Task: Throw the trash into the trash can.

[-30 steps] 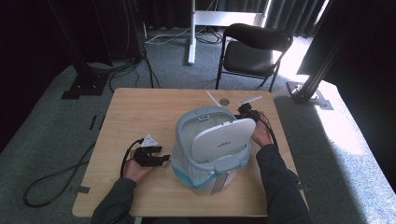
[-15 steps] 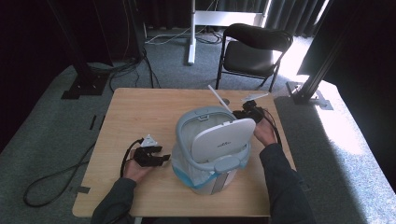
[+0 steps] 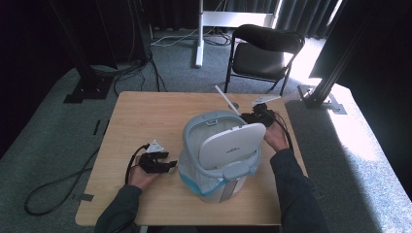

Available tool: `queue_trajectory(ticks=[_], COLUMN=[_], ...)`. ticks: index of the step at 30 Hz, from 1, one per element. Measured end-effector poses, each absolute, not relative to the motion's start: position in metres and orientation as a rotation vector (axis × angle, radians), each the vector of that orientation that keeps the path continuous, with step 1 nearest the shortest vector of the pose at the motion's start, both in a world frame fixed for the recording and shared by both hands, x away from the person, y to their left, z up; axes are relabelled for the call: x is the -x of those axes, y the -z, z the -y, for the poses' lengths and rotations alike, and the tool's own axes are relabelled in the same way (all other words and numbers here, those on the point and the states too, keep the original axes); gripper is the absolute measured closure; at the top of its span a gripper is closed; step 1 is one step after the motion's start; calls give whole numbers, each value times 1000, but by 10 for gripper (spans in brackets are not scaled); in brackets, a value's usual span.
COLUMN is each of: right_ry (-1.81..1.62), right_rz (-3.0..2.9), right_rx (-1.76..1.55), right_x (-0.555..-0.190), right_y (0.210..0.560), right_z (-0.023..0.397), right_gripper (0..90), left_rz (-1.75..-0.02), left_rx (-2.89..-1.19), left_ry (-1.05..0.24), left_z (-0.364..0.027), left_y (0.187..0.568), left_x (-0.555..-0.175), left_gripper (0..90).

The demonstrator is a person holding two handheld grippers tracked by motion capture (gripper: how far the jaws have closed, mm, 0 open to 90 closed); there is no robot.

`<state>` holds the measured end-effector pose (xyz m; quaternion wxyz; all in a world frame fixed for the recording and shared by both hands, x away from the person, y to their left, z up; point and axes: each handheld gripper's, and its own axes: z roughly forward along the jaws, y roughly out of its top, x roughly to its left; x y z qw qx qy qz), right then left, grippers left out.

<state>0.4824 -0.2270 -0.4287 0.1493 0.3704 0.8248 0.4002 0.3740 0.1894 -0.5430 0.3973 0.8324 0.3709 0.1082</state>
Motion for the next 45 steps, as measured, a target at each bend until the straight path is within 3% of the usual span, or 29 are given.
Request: queue_trajectory(ticks=[27,45], right_ry=[-1405,-1505], right_rz=[-2201,-2183], right_rx=[-928,-743], right_x=[-445,-420], right_y=[366,326], right_z=[258,242], right_gripper=[795,795], left_rz=[-939,-939], left_rx=[-2111,-2110], left_ry=[-276,-275], left_z=[-189,-189], left_y=[543,543], left_x=[-374,-374], left_gripper=[409,408])
